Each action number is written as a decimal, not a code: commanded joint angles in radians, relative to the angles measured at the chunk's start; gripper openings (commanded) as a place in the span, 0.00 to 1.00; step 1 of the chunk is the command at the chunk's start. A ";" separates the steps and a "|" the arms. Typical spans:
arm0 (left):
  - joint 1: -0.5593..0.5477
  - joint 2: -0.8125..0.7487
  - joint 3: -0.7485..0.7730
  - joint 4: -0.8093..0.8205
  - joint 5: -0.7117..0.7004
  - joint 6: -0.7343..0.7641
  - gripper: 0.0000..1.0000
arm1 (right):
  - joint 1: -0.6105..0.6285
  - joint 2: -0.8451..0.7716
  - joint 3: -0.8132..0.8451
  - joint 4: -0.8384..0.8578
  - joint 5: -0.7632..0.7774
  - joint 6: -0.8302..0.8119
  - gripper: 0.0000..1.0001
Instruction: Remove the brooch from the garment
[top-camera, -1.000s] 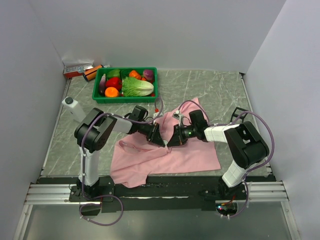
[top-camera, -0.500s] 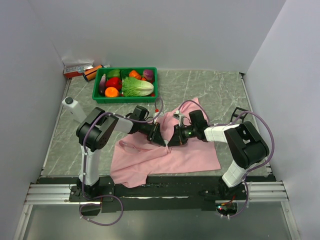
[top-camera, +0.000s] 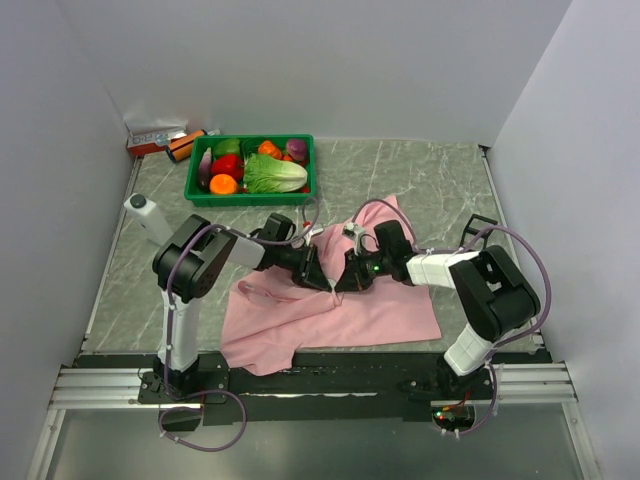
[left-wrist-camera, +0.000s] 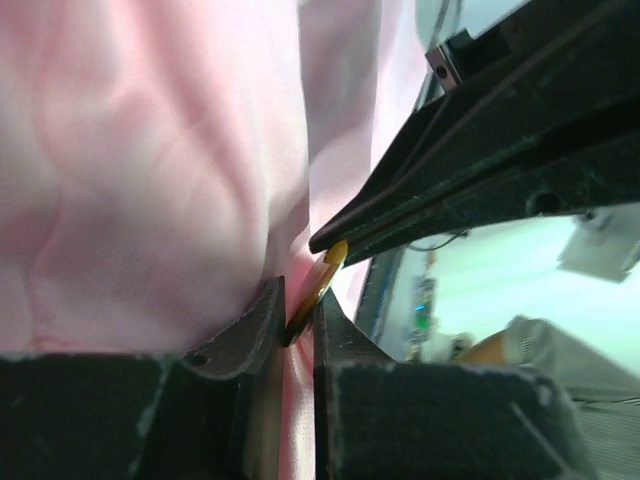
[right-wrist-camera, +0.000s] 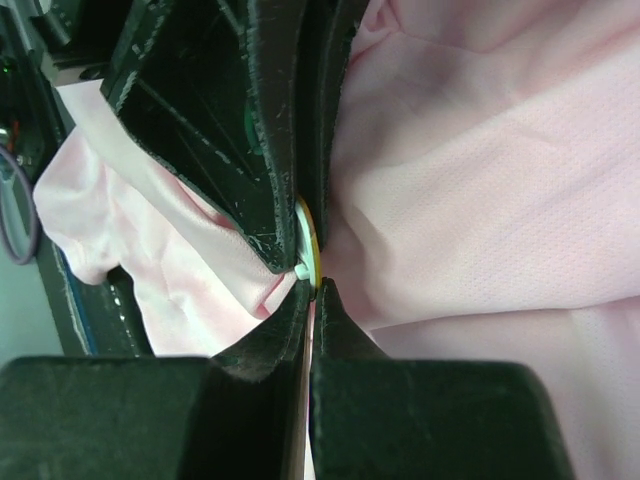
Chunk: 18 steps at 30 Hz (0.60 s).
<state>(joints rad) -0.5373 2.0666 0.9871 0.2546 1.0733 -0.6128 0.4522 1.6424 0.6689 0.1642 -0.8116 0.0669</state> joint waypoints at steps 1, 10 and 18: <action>0.043 0.030 -0.008 0.270 -0.121 -0.271 0.01 | 0.083 -0.088 0.008 0.028 -0.173 -0.058 0.00; 0.086 0.092 -0.087 0.776 -0.021 -0.586 0.05 | 0.097 -0.102 -0.012 0.018 -0.166 -0.119 0.00; 0.088 0.084 -0.090 0.959 0.033 -0.569 0.01 | 0.088 -0.079 0.003 -0.031 -0.215 -0.156 0.00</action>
<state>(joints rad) -0.4660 2.1967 0.8566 1.0363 1.2461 -1.1263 0.4717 1.5780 0.6697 0.2035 -0.8089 -0.0448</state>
